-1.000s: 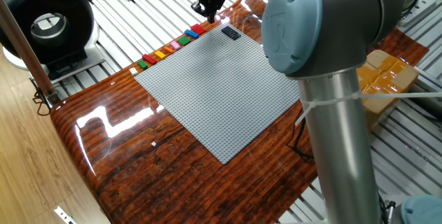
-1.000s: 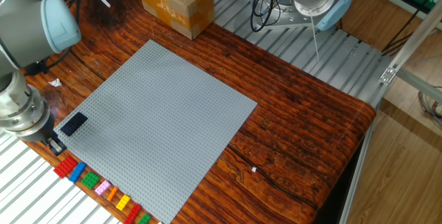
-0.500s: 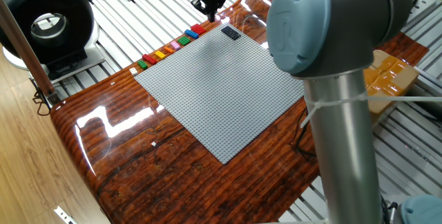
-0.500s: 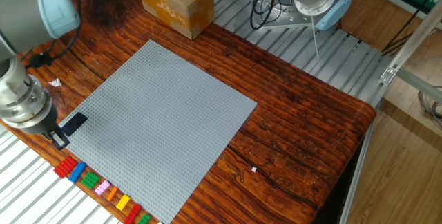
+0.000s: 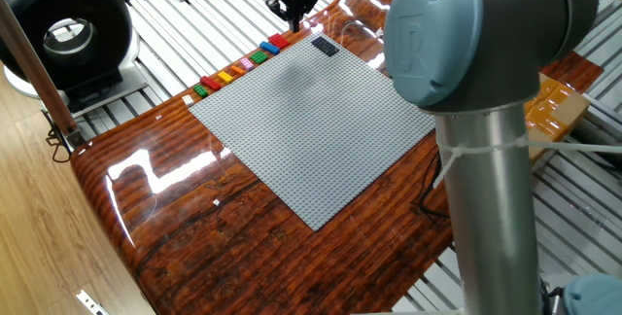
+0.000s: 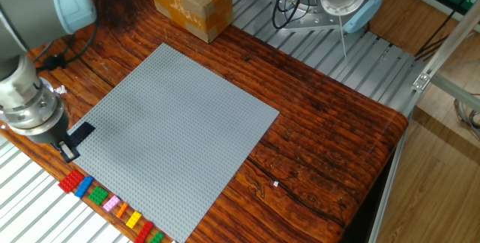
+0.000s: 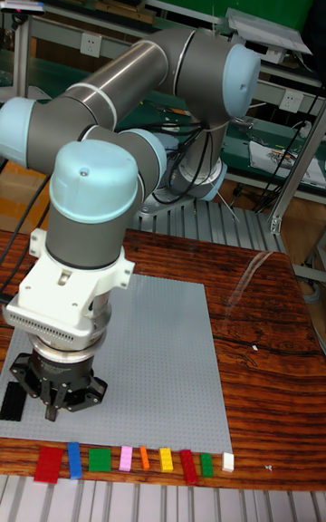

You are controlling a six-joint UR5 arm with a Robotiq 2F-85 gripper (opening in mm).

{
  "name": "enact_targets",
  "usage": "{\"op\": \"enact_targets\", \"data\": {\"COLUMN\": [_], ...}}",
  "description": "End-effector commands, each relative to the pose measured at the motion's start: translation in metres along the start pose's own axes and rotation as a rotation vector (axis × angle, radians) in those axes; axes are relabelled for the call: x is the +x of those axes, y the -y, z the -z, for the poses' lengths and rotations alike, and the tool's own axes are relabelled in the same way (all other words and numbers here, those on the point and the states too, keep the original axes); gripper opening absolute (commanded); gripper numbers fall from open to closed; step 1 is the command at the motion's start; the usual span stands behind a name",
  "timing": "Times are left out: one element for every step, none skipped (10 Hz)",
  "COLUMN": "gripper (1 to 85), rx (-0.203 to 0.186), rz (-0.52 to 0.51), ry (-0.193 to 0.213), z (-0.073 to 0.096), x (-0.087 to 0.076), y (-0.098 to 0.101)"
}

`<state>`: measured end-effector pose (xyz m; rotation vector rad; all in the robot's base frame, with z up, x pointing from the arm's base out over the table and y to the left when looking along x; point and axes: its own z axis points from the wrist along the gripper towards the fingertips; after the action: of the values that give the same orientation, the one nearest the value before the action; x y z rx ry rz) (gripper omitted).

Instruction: Build with small Lego blocks

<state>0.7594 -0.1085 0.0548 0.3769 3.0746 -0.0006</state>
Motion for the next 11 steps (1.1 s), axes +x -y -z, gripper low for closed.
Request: {"op": "enact_targets", "data": {"gripper": [1.0, 1.0, 1.0, 1.0, 1.0, 1.0, 1.0, 1.0, 1.0, 1.0, 1.0], "rx": [-0.016, -0.037, -0.049, -0.046, -0.035, -0.032, -0.028, -0.02, -0.02, -0.02, -0.02], "rz": [-0.054, -0.063, -0.056, -0.041, -0.037, -0.04, -0.04, -0.036, -0.033, -0.027, -0.024], "ry": [0.01, 0.004, 0.028, 0.034, 0.03, 0.025, 0.024, 0.026, 0.028, 0.028, 0.028], "z": [0.0, -0.006, -0.014, -0.017, -0.018, -0.019, -0.02, -0.021, -0.022, -0.023, -0.023], "x": [0.007, 0.012, 0.012, 0.013, 0.015, 0.017, 0.018, 0.019, 0.019, 0.019, 0.019], "y": [-0.006, -0.013, -0.017, -0.015, -0.013, -0.013, -0.013, -0.012, -0.011, -0.01, -0.01]}}
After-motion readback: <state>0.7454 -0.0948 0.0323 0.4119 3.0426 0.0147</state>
